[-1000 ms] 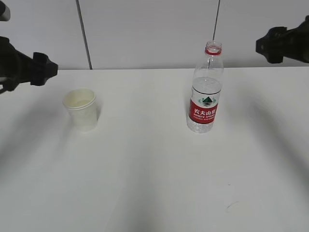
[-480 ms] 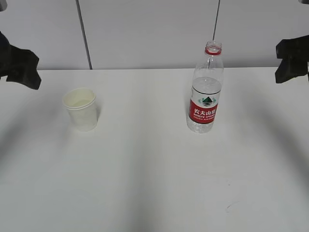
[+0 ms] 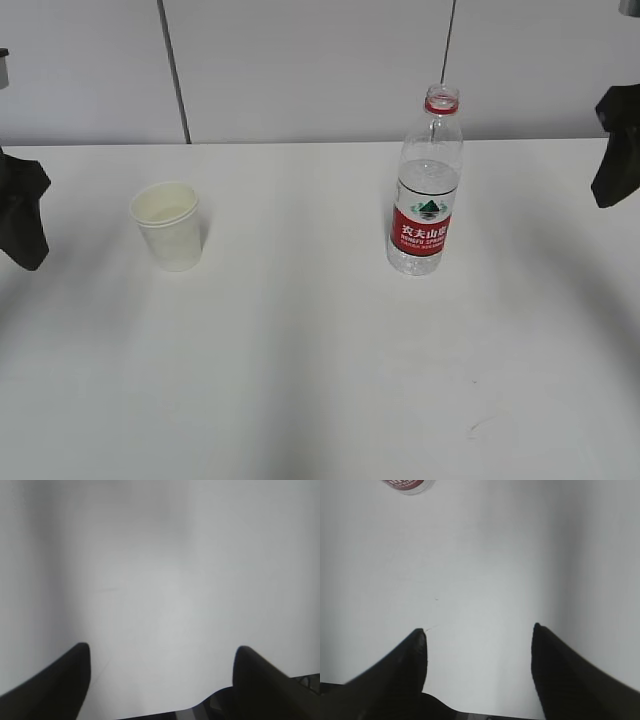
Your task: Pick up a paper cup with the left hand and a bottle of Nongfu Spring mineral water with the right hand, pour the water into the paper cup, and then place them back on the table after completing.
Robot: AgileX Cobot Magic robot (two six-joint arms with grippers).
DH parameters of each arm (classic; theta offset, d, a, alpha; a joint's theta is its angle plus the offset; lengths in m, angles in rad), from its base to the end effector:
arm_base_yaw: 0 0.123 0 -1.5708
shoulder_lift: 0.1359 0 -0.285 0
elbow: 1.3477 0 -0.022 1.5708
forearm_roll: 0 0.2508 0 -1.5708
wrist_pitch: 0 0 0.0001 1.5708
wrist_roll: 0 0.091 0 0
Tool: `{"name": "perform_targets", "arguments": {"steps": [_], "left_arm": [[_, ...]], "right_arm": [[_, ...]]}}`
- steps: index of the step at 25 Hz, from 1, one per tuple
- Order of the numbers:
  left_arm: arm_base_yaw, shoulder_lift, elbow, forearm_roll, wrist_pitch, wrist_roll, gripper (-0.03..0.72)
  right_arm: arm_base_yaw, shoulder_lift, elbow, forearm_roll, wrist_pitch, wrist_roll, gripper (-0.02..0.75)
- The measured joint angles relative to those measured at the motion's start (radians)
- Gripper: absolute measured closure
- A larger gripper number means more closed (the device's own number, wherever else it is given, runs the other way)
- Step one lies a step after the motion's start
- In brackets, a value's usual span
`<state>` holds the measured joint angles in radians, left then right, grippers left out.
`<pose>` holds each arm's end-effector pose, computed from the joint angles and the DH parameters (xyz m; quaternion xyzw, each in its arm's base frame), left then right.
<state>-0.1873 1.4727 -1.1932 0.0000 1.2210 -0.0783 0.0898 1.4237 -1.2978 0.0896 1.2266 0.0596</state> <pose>0.2705 -0.0513 0.2916 0.0543 0.9954 -0.0104 0.0780 0.2738 0.0323 0.3338 -0.0064 0.9874 0.0552 0.1483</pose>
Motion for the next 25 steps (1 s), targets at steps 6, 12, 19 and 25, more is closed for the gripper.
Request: {"name": "perform_targets", "arguments": {"steps": [6,12,19,25], "left_arm": [[0.000,-0.014,0.000,-0.006,0.001,0.000,0.155],[0.000,-0.180,0.106,-0.009,0.002,0.000,0.155],[0.000,-0.509,0.272,-0.009,0.022,0.000,0.157],[0.000,-0.770,0.312,-0.012,0.031,0.000,0.157]], "right_arm": [[0.000,-0.005,0.000,-0.010,0.004,-0.001,0.255],[0.000,-0.093,0.021,0.008,0.006,-0.001,0.255],[0.000,-0.312,0.170,0.017,0.012,-0.001,0.256],[0.000,-0.535,0.320,0.017,0.015,-0.004,0.256]]}}
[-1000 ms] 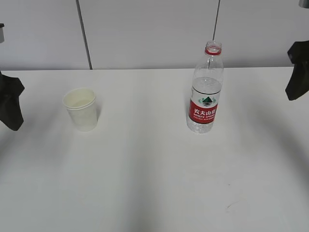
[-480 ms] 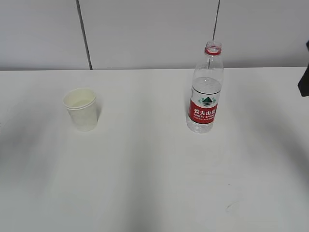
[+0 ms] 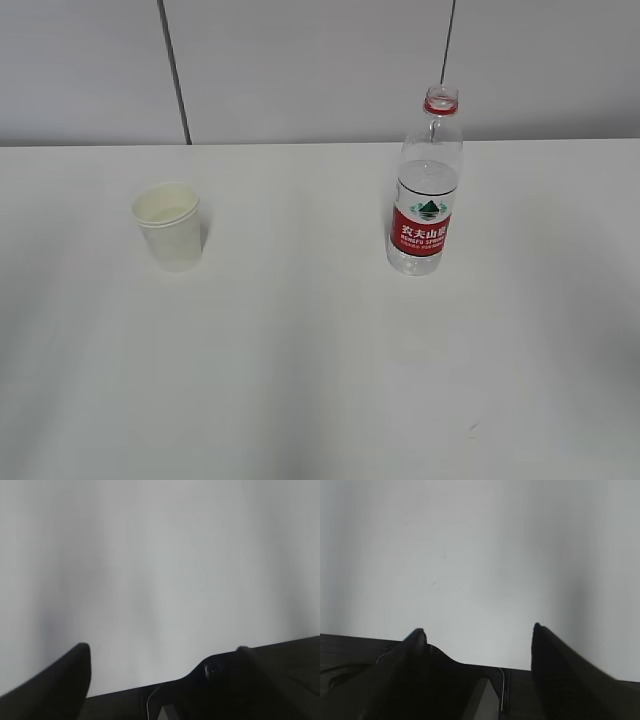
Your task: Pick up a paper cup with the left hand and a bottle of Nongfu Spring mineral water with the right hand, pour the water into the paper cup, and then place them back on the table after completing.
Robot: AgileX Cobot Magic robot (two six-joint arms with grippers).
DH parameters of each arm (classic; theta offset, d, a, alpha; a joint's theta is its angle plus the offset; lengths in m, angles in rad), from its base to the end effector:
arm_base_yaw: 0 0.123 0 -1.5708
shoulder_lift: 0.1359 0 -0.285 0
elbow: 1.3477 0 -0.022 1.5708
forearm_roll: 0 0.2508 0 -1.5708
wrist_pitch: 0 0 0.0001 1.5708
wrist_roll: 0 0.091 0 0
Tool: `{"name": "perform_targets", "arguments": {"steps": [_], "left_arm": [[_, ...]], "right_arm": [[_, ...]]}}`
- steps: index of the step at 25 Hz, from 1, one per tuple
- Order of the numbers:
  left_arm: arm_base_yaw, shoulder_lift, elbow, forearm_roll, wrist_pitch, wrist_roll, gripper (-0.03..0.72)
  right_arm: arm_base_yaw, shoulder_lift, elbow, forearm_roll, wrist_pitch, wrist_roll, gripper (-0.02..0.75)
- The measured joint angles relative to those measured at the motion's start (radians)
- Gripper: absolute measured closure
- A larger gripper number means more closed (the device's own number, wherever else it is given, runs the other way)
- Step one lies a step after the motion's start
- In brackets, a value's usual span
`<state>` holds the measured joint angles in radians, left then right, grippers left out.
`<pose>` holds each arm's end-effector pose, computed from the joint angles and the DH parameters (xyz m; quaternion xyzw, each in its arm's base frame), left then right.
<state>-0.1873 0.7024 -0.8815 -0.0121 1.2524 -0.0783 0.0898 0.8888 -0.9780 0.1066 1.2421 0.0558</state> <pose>0.0939 -0.0189 0.3462 0.0520 0.9561 -0.0442 0.2849 0.1375 0.0216 0.3530 -0.0124 0.9668 0.0711 0.2450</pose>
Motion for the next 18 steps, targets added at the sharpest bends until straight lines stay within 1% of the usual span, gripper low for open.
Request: {"name": "perform_targets", "arguments": {"steps": [7,14,18], "left_arm": [[0.000,-0.260,0.054,-0.009,0.014,0.000,0.171],[0.000,-0.510,0.161,-0.024,0.021,0.000,0.175],[0.000,-0.637,0.195,-0.025,0.028,0.010,0.183]], "right_arm": [[0.000,-0.280,0.152,0.000,0.008,-0.056,0.256],[0.000,-0.559,0.244,0.002,0.018,-0.145,0.256],[0.000,-0.714,0.296,0.004,0.014,-0.173,0.256]]}}
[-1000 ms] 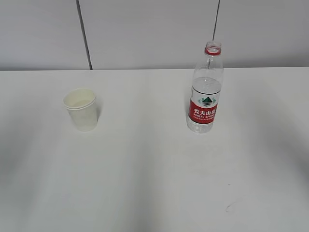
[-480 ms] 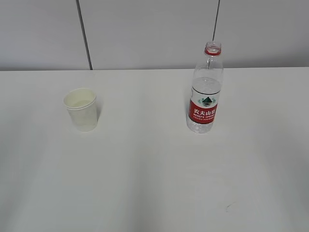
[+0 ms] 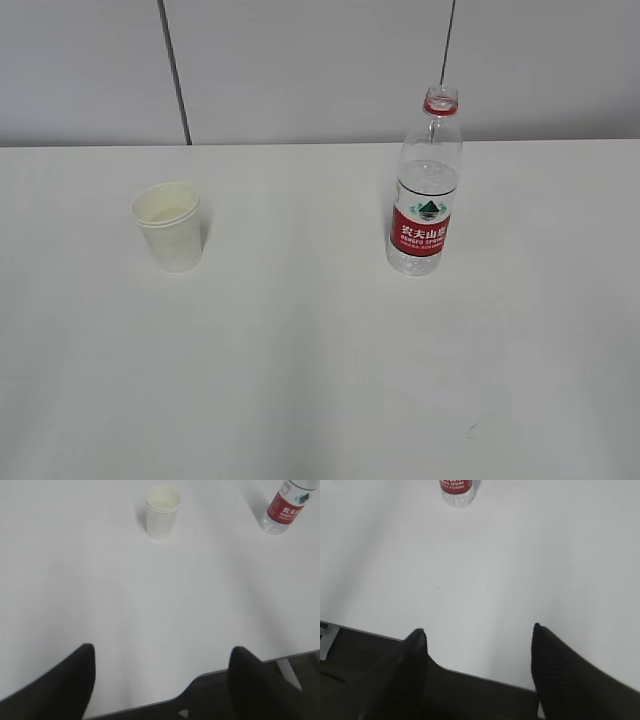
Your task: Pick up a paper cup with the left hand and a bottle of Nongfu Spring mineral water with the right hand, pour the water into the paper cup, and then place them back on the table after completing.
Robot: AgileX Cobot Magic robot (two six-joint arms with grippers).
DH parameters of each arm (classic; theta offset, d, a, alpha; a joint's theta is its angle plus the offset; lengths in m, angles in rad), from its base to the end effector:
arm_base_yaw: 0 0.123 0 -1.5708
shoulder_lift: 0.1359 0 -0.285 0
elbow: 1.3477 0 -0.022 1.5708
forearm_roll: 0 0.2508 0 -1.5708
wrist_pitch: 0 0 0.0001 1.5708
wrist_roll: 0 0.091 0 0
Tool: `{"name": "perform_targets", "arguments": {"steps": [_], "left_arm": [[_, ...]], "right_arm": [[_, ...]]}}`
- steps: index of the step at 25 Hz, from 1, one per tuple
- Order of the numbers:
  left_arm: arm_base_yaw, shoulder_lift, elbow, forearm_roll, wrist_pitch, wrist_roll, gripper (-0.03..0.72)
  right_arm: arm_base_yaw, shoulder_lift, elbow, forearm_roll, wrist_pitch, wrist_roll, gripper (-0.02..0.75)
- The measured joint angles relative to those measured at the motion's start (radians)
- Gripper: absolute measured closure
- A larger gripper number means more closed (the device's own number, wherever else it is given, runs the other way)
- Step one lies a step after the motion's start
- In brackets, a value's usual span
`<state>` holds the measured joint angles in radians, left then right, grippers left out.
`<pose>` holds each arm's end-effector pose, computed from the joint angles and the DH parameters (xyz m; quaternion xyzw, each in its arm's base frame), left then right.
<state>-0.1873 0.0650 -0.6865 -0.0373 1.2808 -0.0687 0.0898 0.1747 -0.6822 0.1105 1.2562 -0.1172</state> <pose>-0.0269 0.0018 0.3105 0.0559 0.8760 -0.0792 0.4725 -0.0053 0.0091 0.3133 -0.1003 0.8914 0.0487 0.4392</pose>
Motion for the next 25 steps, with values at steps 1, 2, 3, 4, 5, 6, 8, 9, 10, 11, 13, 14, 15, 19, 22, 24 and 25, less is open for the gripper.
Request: {"name": "perform_targets", "arguments": {"steps": [1,2,3,4,5,6,8,9,10,11,13,14,15,19,22,24,25], "left_arm": [[0.000,-0.024,0.007,0.000,0.000,0.005,0.185],[0.000,-0.051,0.013,0.000,0.001,0.007,0.186],[0.000,-0.068,0.014,-0.002,0.008,0.014,0.188],[0.000,-0.073,0.015,-0.002,0.009,0.023,0.188],[0.000,-0.073,0.020,-0.003,0.008,0.031,0.188],[0.000,-0.075,0.029,-0.003,0.008,0.036,0.188],[0.000,-0.078,0.047,-0.004,0.007,0.055,0.188],[0.000,-0.078,0.060,-0.004,0.007,0.069,0.188],[0.000,-0.078,0.073,-0.004,0.007,0.081,0.188],[0.000,-0.078,0.087,-0.005,0.005,0.092,0.188],[0.000,-0.078,0.116,-0.005,-0.028,0.106,0.188],[0.000,-0.078,0.123,-0.005,-0.061,0.116,0.188],[0.000,-0.078,0.128,-0.004,-0.101,0.124,0.188],[0.000,-0.078,0.159,-0.002,-0.166,0.131,0.188],[0.000,-0.078,0.162,-0.001,-0.168,0.131,0.188],[0.000,-0.078,0.162,-0.001,-0.169,0.131,0.189],[0.000,-0.078,0.162,-0.001,-0.169,0.132,0.189]], "right_arm": [[0.000,-0.031,0.016,0.002,-0.002,0.000,0.256],[0.000,-0.067,0.029,0.002,-0.002,-0.001,0.256],[0.000,-0.100,0.045,0.002,-0.002,-0.004,0.256],[0.000,-0.126,0.059,0.002,-0.003,-0.010,0.256],[0.000,-0.153,0.074,0.002,-0.003,-0.014,0.256],[0.000,-0.175,0.086,0.002,-0.003,-0.016,0.256],[0.000,-0.191,0.120,0.002,-0.003,-0.021,0.256],[0.000,-0.193,0.134,0.002,-0.003,-0.022,0.256],[0.000,-0.193,0.147,0.002,-0.003,-0.022,0.256],[0.000,-0.193,0.152,0.002,-0.012,-0.022,0.256],[0.000,-0.193,0.163,0.002,-0.055,-0.022,0.256],[0.000,-0.193,0.170,0.002,-0.081,-0.022,0.256],[0.000,-0.193,0.174,0.002,-0.093,-0.022,0.256],[0.000,-0.193,0.189,0.000,-0.098,-0.022,0.256],[0.000,-0.193,0.189,0.000,-0.098,-0.022,0.256],[0.000,-0.193,0.189,0.000,-0.098,-0.022,0.256],[0.000,-0.193,0.189,0.000,-0.098,-0.022,0.256]]}}
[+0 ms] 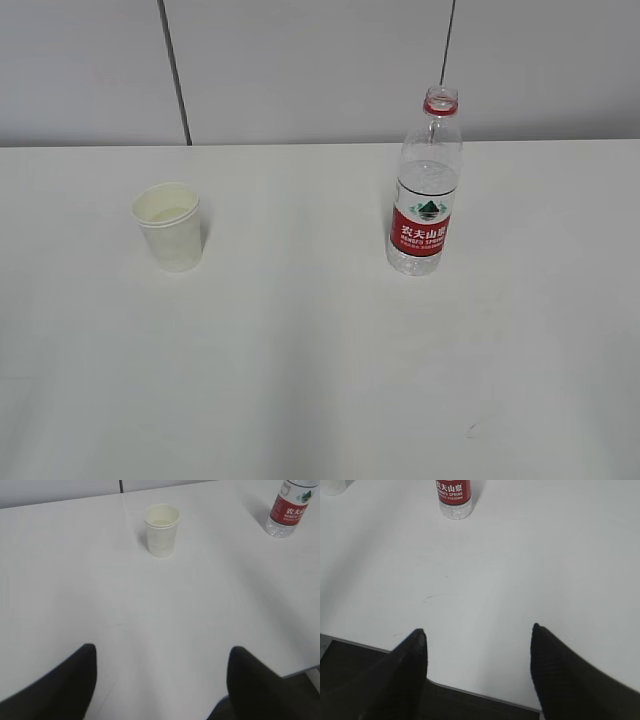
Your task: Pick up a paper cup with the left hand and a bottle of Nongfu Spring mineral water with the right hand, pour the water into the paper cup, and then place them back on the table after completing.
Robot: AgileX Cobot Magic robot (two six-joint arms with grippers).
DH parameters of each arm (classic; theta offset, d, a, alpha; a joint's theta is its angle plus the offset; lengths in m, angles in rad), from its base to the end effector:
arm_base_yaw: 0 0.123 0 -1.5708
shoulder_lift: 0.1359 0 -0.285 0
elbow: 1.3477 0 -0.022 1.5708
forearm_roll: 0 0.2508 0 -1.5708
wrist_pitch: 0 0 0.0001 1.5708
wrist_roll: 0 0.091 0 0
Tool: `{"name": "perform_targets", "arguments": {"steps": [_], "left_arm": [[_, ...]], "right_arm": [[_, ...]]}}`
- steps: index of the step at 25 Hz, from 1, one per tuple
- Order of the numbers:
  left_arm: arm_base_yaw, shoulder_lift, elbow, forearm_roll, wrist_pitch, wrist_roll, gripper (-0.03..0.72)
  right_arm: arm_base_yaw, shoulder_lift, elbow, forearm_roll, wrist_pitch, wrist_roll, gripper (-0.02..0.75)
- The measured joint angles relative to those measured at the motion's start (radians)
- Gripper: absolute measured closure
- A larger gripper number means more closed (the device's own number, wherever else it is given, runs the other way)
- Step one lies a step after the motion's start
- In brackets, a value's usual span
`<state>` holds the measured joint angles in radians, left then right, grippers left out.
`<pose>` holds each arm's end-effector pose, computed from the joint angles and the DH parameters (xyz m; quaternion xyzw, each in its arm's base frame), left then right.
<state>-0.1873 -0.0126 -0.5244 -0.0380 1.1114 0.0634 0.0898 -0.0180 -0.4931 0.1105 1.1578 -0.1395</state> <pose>-0.0122 -0.0008 0.2798 0.1086 0.8497 -0.0508 0.5134 -0.0122 0.0081 0.2680 -0.1050 0.8672 0.0429 0.4849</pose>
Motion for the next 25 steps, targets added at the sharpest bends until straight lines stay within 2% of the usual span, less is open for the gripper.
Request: {"name": "perform_targets", "arguments": {"steps": [25], "left_arm": [[0.030,0.000,0.000,-0.034,-0.001,0.000,0.189]], "right_arm": [[0.000,0.000,0.000,0.000,0.000,0.000,0.256]]}}
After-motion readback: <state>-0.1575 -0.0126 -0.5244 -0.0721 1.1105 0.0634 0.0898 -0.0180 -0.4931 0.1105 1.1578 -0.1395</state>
